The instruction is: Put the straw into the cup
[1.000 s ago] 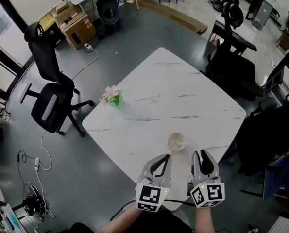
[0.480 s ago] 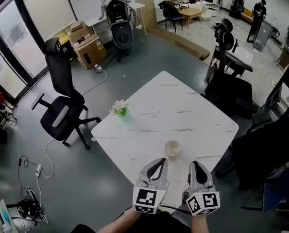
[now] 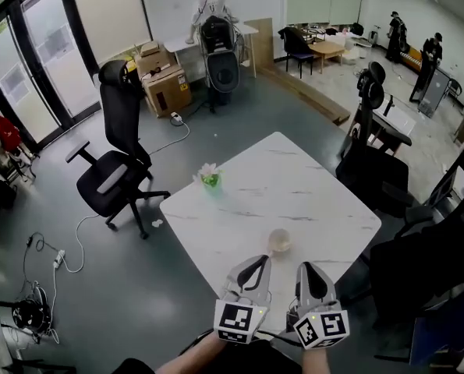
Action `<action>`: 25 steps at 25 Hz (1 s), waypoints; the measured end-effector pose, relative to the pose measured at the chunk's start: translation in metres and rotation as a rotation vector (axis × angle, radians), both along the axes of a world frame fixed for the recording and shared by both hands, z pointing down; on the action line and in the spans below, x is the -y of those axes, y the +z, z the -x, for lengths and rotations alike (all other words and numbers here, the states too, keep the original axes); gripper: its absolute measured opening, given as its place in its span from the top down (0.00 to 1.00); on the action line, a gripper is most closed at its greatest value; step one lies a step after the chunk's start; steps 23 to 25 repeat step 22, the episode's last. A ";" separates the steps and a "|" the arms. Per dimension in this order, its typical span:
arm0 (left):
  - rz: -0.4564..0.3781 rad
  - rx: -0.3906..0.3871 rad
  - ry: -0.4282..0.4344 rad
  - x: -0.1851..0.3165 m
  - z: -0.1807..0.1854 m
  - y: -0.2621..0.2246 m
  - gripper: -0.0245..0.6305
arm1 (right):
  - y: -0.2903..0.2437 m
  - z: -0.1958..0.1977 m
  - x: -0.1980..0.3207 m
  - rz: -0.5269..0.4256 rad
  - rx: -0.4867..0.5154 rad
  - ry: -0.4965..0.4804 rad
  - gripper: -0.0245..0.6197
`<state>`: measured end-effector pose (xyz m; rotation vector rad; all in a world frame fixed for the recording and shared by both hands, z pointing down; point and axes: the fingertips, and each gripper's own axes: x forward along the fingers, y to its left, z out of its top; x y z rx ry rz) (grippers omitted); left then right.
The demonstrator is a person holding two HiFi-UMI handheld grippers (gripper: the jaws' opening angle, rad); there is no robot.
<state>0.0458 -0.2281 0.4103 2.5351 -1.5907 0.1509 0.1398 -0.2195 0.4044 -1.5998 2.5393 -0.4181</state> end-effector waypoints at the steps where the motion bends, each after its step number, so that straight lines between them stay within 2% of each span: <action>1: -0.005 -0.002 -0.010 -0.002 0.002 -0.001 0.96 | -0.001 0.001 0.000 -0.003 -0.002 -0.008 0.98; 11: -0.026 -0.016 -0.062 -0.009 0.010 -0.008 0.96 | -0.015 0.004 -0.004 -0.034 -0.026 -0.046 0.98; 25: -0.033 -0.016 -0.055 -0.002 0.006 -0.009 0.96 | -0.012 -0.001 0.001 -0.026 -0.058 -0.023 0.98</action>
